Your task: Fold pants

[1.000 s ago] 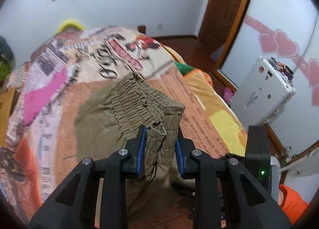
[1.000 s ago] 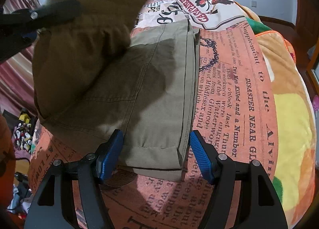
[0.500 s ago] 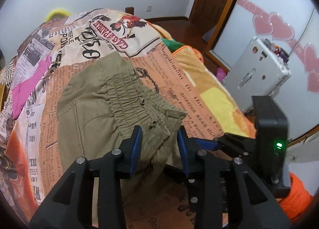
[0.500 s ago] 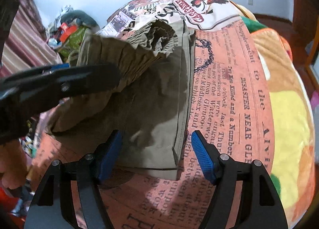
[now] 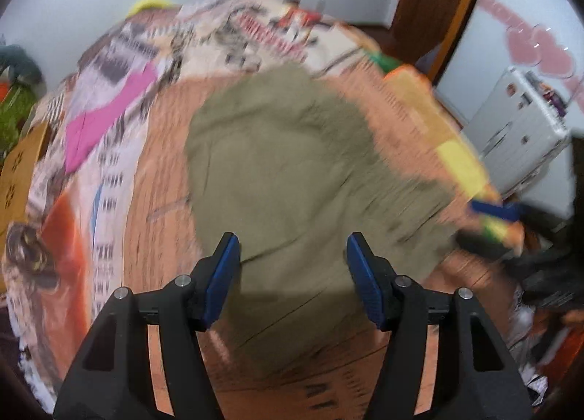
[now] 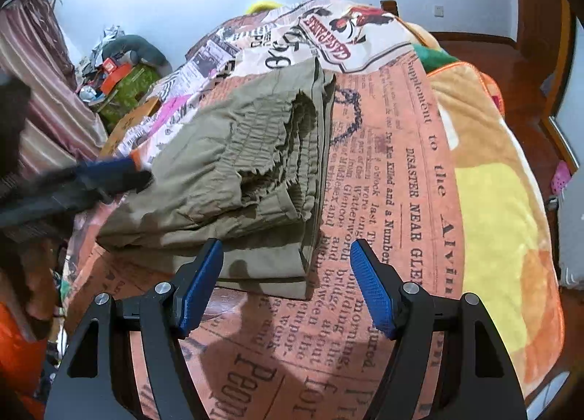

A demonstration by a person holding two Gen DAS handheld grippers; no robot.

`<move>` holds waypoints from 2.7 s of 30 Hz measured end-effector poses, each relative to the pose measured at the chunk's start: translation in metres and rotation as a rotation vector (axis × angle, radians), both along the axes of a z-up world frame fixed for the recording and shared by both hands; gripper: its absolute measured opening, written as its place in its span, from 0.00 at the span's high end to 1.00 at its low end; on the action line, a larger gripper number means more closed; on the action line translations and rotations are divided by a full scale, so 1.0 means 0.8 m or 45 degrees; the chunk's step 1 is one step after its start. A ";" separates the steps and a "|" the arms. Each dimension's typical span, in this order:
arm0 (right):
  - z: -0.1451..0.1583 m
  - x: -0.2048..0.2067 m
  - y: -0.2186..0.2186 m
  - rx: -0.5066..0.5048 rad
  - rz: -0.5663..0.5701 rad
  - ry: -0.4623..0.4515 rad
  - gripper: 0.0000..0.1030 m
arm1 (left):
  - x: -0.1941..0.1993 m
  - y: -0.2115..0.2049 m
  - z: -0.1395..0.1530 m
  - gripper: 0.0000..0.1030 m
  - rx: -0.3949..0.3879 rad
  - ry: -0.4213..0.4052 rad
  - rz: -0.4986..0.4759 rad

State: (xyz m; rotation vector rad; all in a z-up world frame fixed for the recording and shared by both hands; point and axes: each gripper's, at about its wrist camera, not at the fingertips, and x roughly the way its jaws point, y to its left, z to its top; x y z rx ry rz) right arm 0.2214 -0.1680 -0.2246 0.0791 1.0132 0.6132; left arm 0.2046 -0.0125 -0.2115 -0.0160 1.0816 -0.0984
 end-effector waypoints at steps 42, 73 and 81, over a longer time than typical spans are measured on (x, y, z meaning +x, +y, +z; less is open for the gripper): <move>-0.030 0.021 0.038 0.025 0.071 0.030 0.29 | 0.231 0.142 -0.079 0.37 -0.274 0.187 0.208; 0.021 0.012 -0.005 0.046 -0.086 -0.088 0.28 | 0.062 0.147 -0.054 0.89 0.005 0.058 0.223; 0.007 -0.005 0.005 0.011 -0.070 -0.059 0.28 | -0.017 0.137 -0.040 0.89 -0.121 0.029 0.274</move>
